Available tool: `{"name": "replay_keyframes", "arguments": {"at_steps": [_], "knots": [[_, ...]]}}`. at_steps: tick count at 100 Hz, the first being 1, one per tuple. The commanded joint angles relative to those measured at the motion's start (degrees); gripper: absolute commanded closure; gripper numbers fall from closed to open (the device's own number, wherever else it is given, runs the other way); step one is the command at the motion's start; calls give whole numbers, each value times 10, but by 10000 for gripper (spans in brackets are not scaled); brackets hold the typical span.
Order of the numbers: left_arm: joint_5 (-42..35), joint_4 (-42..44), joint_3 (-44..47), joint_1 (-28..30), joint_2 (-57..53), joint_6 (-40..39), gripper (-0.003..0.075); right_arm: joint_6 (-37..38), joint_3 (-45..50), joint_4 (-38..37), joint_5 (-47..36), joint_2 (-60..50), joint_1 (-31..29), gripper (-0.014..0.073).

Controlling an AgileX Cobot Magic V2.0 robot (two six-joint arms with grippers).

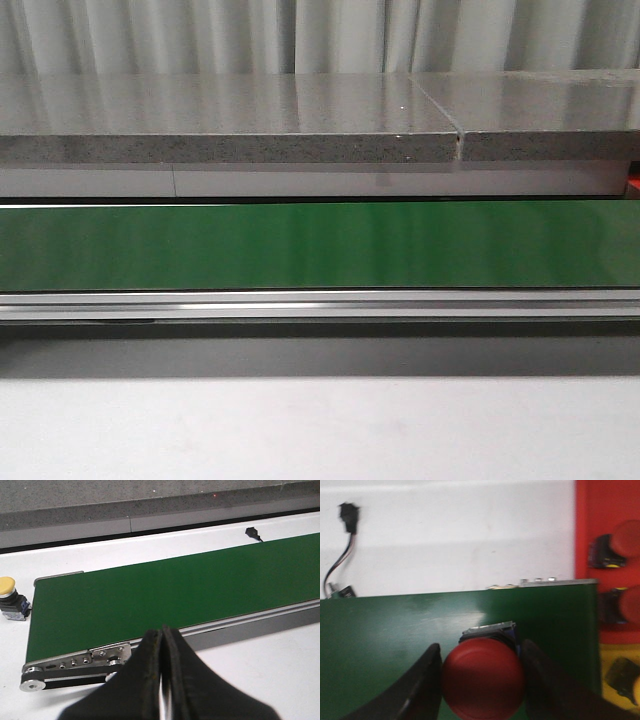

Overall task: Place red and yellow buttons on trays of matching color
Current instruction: 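Lift the red button off the belt with the right gripper, then carry the red button into the red tray and release it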

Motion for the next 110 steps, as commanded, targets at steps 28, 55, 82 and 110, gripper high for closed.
{"name": "replay_keyframes", "arguments": {"at_steps": [28,55,82,110], "knots": [[-39,-11,-14,-5,5,-2,741,35,-19,-2,-66,-22,-135,409],[-39,-11,-14,-5,5,-2,741,35,-20,-2,-82,-2,-185,409],[-39,-11,-14,-5,5,-2,741,63,-43,0,-107,37,-228,409],[-39,-11,-14,-5,5,-2,741,62,-158,0,-74,139,-228,409]]}}
